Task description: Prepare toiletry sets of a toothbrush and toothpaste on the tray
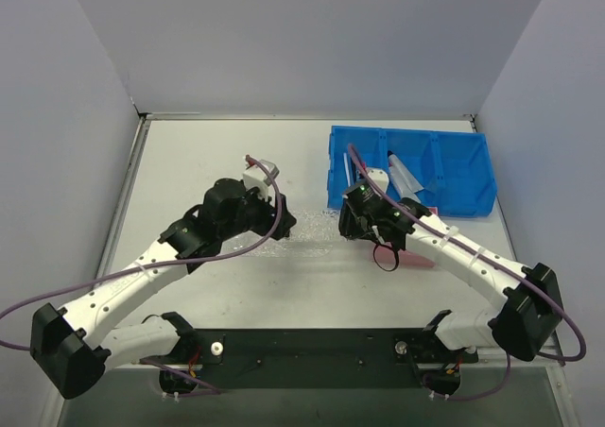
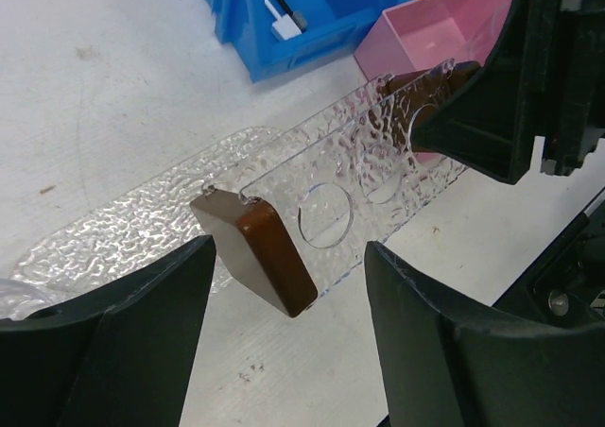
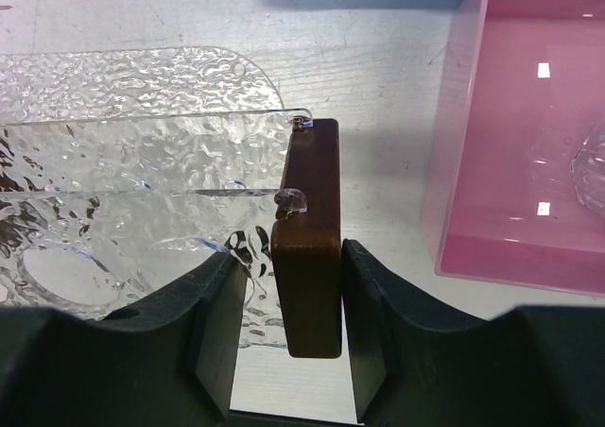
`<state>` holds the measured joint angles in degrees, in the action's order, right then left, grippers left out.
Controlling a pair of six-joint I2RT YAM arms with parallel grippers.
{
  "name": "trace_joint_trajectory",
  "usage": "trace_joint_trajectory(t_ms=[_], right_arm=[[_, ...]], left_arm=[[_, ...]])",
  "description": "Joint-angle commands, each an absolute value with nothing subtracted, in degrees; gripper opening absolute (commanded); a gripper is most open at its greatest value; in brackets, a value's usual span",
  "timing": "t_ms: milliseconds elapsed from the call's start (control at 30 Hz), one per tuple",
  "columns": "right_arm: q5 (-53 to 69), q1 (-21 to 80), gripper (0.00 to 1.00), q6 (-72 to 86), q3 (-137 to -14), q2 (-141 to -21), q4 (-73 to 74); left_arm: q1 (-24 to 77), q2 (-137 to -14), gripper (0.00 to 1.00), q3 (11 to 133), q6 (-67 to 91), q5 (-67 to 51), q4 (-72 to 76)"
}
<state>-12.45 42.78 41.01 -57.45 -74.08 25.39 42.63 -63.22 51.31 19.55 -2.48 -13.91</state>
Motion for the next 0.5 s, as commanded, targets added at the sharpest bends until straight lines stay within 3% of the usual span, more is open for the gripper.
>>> trace_joint_trajectory(t_ms=[0, 167, 467], right_arm=[[-11.08, 43.07, 0.0, 42.36, -62.04, -75.67, 25.84], [-8.18, 43.15, 0.0, 42.71, -63.89, -79.62, 26.46], [-2.64, 43.77, 0.0, 43.07, -70.92, -88.94, 29.53]], left_arm=[[39.73, -56.88, 0.75, 57.12, 11.62, -7.74, -15.81], [38.32, -50.46, 0.76, 55.39, 2.38, 0.86, -16.18], [37.18, -40.7, 0.79, 46.94, 0.26, 12.92, -10.02]])
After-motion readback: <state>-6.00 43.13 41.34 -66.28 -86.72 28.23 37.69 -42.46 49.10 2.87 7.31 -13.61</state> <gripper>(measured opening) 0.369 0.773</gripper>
